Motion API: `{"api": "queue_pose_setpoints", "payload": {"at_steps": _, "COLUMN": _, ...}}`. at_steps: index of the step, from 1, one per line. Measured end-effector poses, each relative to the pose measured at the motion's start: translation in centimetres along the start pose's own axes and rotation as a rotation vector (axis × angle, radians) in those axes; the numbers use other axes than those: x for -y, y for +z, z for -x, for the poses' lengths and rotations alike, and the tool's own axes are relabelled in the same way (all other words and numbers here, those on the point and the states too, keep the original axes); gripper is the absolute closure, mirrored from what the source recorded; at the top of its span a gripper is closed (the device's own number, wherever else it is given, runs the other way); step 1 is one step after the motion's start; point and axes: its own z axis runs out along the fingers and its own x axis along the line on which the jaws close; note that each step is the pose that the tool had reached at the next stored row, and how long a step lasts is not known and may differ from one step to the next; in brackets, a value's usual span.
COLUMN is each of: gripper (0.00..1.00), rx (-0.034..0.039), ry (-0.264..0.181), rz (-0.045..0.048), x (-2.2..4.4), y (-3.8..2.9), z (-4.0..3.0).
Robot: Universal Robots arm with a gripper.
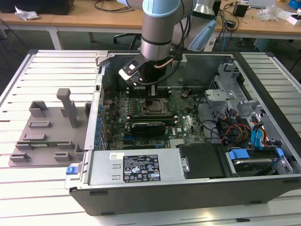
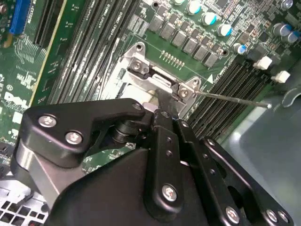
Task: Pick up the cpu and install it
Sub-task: 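Close the cpu cover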
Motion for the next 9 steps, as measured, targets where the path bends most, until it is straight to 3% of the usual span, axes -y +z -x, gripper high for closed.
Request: {"api": "queue_pose_setpoints", "payload": {"at_steps": 9, "gripper": 0.89, "rx": 0.0001, "ry": 0.0, "rz": 0.0, "x": 0.36, "y": 0.43, "z": -0.02}}
